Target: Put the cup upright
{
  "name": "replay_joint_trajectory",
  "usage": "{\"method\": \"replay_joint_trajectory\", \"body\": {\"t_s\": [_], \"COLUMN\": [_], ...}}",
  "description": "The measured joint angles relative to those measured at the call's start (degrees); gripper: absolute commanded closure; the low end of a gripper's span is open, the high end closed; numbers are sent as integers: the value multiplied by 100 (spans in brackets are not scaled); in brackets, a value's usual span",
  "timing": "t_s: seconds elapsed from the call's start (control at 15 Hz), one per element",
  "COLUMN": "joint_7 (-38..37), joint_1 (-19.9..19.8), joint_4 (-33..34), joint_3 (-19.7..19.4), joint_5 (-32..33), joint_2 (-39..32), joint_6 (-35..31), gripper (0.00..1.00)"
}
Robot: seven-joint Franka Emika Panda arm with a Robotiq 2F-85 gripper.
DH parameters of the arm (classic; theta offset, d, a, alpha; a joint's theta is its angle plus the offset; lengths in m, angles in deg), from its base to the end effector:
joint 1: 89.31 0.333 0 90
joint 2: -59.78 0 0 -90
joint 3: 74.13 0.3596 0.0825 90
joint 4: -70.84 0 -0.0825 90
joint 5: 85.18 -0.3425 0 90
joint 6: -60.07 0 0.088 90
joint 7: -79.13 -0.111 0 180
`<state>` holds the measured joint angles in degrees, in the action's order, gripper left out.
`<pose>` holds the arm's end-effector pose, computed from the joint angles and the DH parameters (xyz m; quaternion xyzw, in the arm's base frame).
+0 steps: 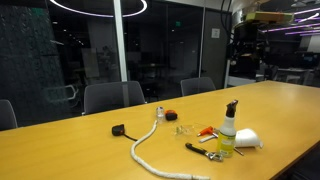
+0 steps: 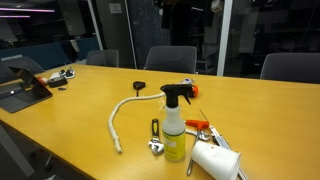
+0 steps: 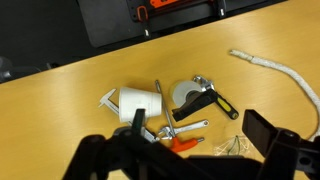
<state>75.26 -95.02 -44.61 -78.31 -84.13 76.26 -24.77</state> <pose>0.3799 -0.0729 0.5998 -0.9856 0.1158 0.1231 0.0074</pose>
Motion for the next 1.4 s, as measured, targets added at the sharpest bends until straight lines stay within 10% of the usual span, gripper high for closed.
{"method": "replay_joint_trajectory", "body": {"t_s": [1.4], "joint_7": [-90], "joint_1": [229], "joint_4": [-13], "joint_3": [233], "joint_5": [-186], "joint_2": [-19], "joint_6": [-306], "gripper": [0]}}
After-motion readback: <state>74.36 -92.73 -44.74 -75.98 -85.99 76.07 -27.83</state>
